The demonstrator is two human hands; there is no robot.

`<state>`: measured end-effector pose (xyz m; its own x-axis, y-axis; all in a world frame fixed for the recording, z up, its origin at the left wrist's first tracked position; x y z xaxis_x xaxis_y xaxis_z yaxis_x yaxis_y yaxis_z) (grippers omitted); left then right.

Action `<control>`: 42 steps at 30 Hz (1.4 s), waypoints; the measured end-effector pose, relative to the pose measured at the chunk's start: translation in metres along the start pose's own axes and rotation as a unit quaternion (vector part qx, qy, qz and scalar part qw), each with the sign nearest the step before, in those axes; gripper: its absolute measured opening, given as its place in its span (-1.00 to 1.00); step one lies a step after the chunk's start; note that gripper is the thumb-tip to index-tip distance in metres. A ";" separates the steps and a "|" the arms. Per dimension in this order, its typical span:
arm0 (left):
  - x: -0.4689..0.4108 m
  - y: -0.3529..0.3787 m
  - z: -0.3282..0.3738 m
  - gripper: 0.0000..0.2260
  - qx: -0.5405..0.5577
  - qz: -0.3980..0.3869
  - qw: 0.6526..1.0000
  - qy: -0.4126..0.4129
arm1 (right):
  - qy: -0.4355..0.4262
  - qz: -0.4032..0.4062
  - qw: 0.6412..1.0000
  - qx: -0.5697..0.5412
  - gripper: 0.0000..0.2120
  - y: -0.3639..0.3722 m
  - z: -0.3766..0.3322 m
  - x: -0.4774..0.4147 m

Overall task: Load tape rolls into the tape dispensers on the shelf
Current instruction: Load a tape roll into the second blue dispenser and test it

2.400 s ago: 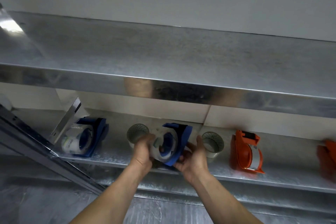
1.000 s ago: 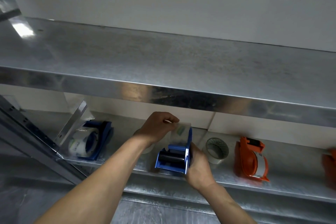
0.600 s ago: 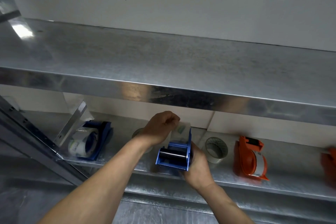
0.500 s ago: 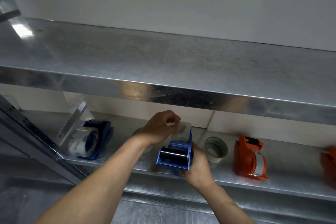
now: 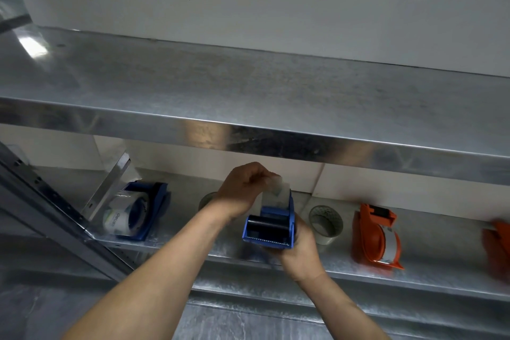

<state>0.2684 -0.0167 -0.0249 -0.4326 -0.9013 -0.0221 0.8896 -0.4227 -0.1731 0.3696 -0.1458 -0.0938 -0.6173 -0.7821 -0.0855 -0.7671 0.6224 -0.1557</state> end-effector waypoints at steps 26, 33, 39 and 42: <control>0.009 0.001 0.000 -0.86 0.045 0.074 0.996 0.001 | 0.107 0.017 0.988 -0.112 -0.56 -0.011 -0.013 0.012; 0.019 0.000 -0.006 -0.80 0.230 0.070 0.967 -0.088 | 0.144 0.034 0.980 -0.136 -0.59 -0.008 -0.018 0.013; 0.020 -0.005 -0.001 -0.78 0.221 0.064 0.970 -0.083 | 0.151 0.030 0.978 -0.140 -0.62 -0.006 -0.023 0.014; 0.020 -0.009 0.002 -0.77 0.223 0.051 0.970 -0.077 | 0.155 0.032 0.976 -0.152 -0.63 -0.004 -0.024 0.013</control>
<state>0.2524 -0.0311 -0.0223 -0.3429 -0.9295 0.1357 0.9161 -0.2989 0.2674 0.3602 -0.1581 -0.0710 -0.6520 -0.7245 0.2237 -0.7132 0.6861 0.1436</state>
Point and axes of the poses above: each hand's wrist, its own x-axis away from the middle knuckle, its own y-axis out of the palm, z = x × y, the point moved 1 cm from there along -x, towards the middle knuckle, and after that the axes turned 14 degrees about z, right-handed, at the moved point
